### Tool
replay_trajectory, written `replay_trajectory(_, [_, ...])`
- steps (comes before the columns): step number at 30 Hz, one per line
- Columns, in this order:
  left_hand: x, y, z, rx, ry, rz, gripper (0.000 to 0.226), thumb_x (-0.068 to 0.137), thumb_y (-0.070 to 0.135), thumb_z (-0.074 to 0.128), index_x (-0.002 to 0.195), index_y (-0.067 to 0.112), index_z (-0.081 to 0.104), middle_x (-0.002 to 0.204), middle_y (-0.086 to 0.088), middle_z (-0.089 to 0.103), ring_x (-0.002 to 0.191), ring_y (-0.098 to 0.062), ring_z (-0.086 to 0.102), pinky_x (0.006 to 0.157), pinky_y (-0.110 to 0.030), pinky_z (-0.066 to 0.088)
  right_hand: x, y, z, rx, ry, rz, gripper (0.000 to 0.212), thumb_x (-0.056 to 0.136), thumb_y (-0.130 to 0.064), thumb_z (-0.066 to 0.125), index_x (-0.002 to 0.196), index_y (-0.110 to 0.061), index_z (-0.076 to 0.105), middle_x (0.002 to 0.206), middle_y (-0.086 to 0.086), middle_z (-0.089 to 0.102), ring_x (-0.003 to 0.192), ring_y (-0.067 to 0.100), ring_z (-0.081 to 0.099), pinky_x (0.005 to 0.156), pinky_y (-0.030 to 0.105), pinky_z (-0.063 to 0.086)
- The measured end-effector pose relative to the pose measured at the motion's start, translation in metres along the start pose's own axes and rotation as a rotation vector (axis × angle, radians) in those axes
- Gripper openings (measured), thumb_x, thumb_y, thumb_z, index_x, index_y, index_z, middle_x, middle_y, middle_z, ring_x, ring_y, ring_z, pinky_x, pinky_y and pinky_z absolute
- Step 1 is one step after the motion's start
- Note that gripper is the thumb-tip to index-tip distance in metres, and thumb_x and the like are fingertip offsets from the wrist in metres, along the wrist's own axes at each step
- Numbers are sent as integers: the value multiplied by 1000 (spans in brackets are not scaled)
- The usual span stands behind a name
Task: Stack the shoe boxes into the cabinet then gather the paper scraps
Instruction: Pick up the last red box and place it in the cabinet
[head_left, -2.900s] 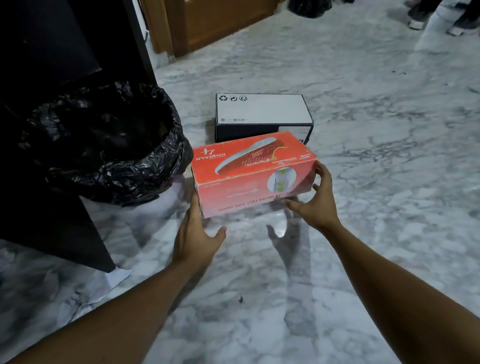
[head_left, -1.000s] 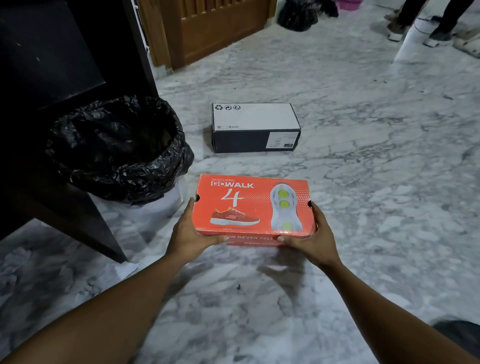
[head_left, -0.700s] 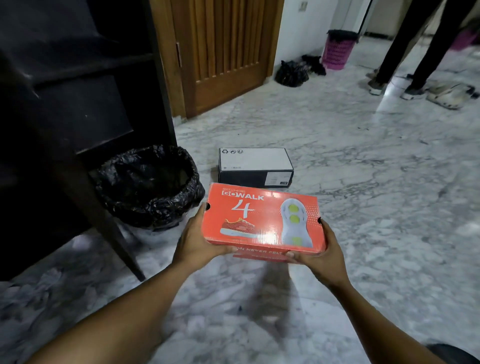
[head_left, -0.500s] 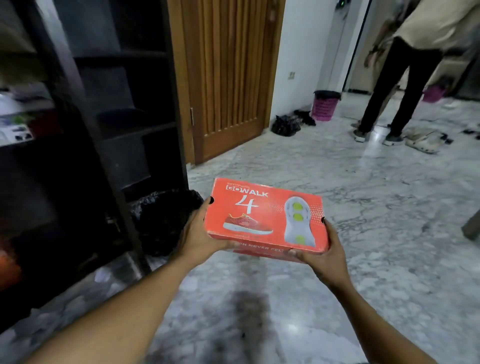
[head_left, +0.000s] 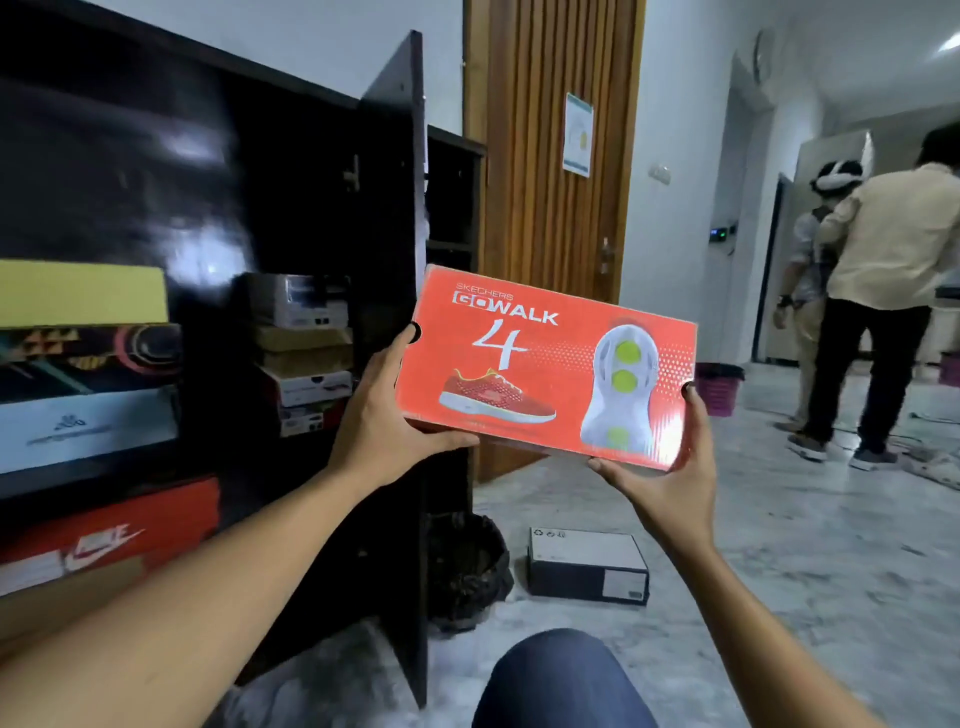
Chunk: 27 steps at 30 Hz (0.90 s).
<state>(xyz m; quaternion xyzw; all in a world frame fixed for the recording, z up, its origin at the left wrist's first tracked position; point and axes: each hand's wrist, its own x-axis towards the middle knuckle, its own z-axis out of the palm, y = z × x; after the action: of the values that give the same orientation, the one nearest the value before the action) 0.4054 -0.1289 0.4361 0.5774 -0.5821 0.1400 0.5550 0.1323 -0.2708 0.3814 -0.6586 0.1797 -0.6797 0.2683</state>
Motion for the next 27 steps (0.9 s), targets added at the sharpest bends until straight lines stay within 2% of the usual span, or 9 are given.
replay_trajectory(4, [-8,19,-88,127,146,9,134,41,54,95,154,38,23,149,11,39,128,4,40,103,-22,37,10,-45,54,131,-100,-67,121,52,-26,98,152,-21,30,147,-11,46,135,3,46,104,19,45])
replay_trajectory(7, [-15,25,-151,261,229,-29,134,41,60,92,153,37,23,149,10,41,127,4,38,104,-27,36,19,-79,100,222,-213,-70,123,53,-34,96,153,-27,27,145,-22,44,132,-5,45,101,14,45])
replay_trajectory(10, [-19,21,-211,334,278,-103,133,39,71,89,151,42,23,144,13,50,128,-6,50,104,-36,46,28,-103,145,316,-361,-64,123,53,-35,94,152,-28,22,137,-34,42,127,-10,48,98,13,46])
replay_trajectory(15, [-28,-5,-287,431,338,-215,133,37,75,86,150,42,24,120,28,55,111,-3,57,91,-31,50,28,-120,237,386,-576,-12,91,61,-26,91,132,-36,35,125,-18,58,113,-5,61,91,23,56])
replay_trajectory(18, [-27,-41,-312,434,383,-287,123,39,74,87,146,40,36,117,24,63,106,-4,63,88,-28,52,25,-117,297,445,-616,-31,86,71,-22,87,138,-40,36,129,-14,59,113,-3,62,83,15,55])
replay_trajectory(20, [-23,-68,-324,413,414,-322,107,42,68,89,136,40,46,109,26,66,102,1,64,85,-27,54,24,-110,337,467,-631,-42,85,75,-26,84,142,-45,36,129,-14,61,114,2,63,88,21,54])
replay_trajectory(23, [-11,-101,-339,433,471,-315,106,43,60,94,136,38,48,114,18,63,101,1,62,90,-33,54,26,-97,392,475,-652,-22,84,77,-31,82,144,-49,34,124,-16,65,111,5,65,93,33,54])
replay_trajectory(24, [-3,-110,-343,469,513,-304,108,44,55,95,139,36,48,115,12,58,100,-3,60,90,-32,52,29,-93,410,489,-650,-14,83,78,-28,82,144,-47,35,123,-15,65,111,5,65,92,32,55])
replay_trajectory(27, [28,-129,-352,524,623,-274,107,52,44,95,145,32,45,114,2,46,100,-11,54,93,-29,45,43,-92,459,540,-614,10,78,82,-13,78,144,-32,36,125,-13,64,108,-7,62,87,13,52])
